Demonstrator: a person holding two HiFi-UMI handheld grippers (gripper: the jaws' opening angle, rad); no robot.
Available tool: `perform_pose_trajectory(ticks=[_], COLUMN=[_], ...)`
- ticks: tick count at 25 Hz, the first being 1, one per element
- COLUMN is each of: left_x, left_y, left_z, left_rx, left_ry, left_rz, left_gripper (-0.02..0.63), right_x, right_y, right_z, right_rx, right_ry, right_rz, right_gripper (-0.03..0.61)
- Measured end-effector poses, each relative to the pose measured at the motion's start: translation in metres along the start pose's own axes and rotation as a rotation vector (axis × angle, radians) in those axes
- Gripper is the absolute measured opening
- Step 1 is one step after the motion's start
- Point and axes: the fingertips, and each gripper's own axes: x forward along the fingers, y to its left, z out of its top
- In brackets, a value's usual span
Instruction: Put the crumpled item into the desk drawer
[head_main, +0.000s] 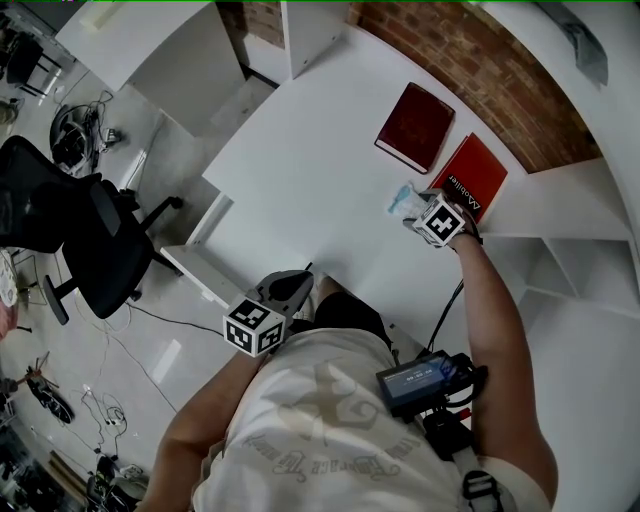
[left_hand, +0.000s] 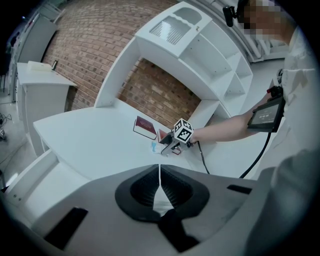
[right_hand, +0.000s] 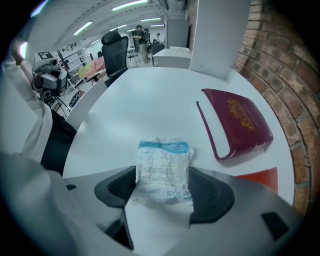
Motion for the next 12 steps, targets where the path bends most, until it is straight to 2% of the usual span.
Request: perform_pose_trajectory(ticks=[8,12], left_x=[-0.018,-0.031], left_y=[0.0,-0.002], left_z=[-0.001,-0.005], left_rx=[0.003,0.008], left_ry=[-0.037,-0.052], left_rz=[0.027,0.037], left_gripper=[0.028,0.028], right_x=[-0.011,-0.014], right_y=[0.012,0.022], right_z=[0.009,0.014], right_rx=[-0.014,-0.023], right_ry=[-0.018,-0.027], right_rz=[-0.031,-0.042], right_gripper=[0.286,0.279])
